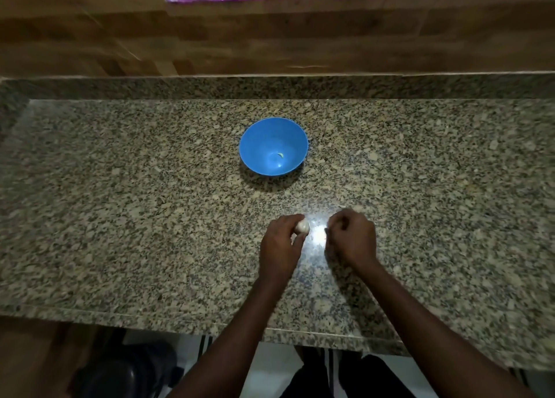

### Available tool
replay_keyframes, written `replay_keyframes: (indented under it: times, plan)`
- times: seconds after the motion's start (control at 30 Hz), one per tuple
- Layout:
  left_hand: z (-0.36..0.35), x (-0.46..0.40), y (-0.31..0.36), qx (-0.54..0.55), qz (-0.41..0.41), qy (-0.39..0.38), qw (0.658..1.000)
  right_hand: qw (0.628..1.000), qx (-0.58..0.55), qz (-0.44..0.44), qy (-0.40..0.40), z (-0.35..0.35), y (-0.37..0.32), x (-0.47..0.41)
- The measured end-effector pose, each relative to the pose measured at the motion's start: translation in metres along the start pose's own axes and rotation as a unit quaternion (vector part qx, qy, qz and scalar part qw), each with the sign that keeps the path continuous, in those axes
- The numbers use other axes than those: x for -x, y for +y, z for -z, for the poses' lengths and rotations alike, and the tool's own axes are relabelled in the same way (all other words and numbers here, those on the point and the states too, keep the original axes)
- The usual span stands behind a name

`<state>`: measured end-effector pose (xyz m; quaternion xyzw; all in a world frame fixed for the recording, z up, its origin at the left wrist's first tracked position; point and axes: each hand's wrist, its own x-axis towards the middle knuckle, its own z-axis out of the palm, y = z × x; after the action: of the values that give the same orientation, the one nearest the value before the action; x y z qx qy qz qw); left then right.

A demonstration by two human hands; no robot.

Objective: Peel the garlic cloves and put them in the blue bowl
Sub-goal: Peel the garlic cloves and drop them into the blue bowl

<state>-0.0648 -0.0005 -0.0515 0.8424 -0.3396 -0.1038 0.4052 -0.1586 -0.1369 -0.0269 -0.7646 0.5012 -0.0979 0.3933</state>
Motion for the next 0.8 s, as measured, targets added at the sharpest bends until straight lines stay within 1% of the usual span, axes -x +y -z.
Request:
replay_keyframes:
  times: [0.03,0.07,0.1,0.17,0.23,0.33,0.4,0.47,0.53,0.6,0.67,0.7,0.73,0.8]
  plan:
    - [0.0,0.0,-0.001,-0.001,-0.002,-0.005,1.0,0.998,0.031,0.027,0.042,0.004,0.002,-0.003]
    - [0.001,0.0,-0.003,0.0,-0.005,-0.012,1.0,0.995,0.056,0.051,0.066,0.007,0.005,-0.008]
    - [0.001,0.0,-0.004,0.003,-0.006,-0.021,1.0,0.992,0.081,0.072,0.071,0.01,0.007,-0.013]
    - [0.003,0.001,-0.005,0.008,-0.005,-0.029,1.0,0.985,0.122,0.108,0.055,0.011,0.008,-0.024]
    - [0.006,0.002,-0.003,0.002,0.012,-0.021,1.0,0.981,0.141,0.128,0.034,0.013,0.006,-0.034]
    - [0.012,0.002,-0.004,-0.016,0.029,-0.008,0.999,0.981,0.127,0.148,0.015,0.016,-0.013,-0.047]
    - [0.014,0.001,-0.005,-0.009,0.038,-0.014,0.999,0.982,0.077,0.173,0.024,0.017,-0.039,-0.057]
    - [0.014,0.0,-0.004,-0.004,0.048,-0.014,0.999,0.975,0.023,0.219,0.03,0.015,-0.073,-0.067]
    - [0.013,-0.001,-0.001,-0.004,0.05,-0.008,0.999,0.963,0.002,0.267,0.019,0.006,-0.105,-0.079]
    - [0.013,-0.003,0.0,-0.002,0.054,-0.004,0.999,0.955,0.03,0.295,-0.02,-0.008,-0.13,-0.091]
    - [0.013,-0.004,0.0,-0.002,0.059,-0.005,0.998,0.948,0.085,0.3,-0.067,-0.019,-0.144,-0.101]
    - [0.012,-0.005,0.0,-0.005,0.058,-0.007,0.998,0.946,0.095,0.298,-0.08,-0.021,-0.147,-0.104]
    - [0.011,-0.005,0.001,-0.004,0.056,-0.013,0.998,0.947,0.089,0.298,-0.077,-0.02,-0.146,-0.105]
    - [0.01,-0.005,0.004,0.006,0.053,-0.028,0.998,0.95,0.056,0.302,-0.046,-0.011,-0.135,-0.098]
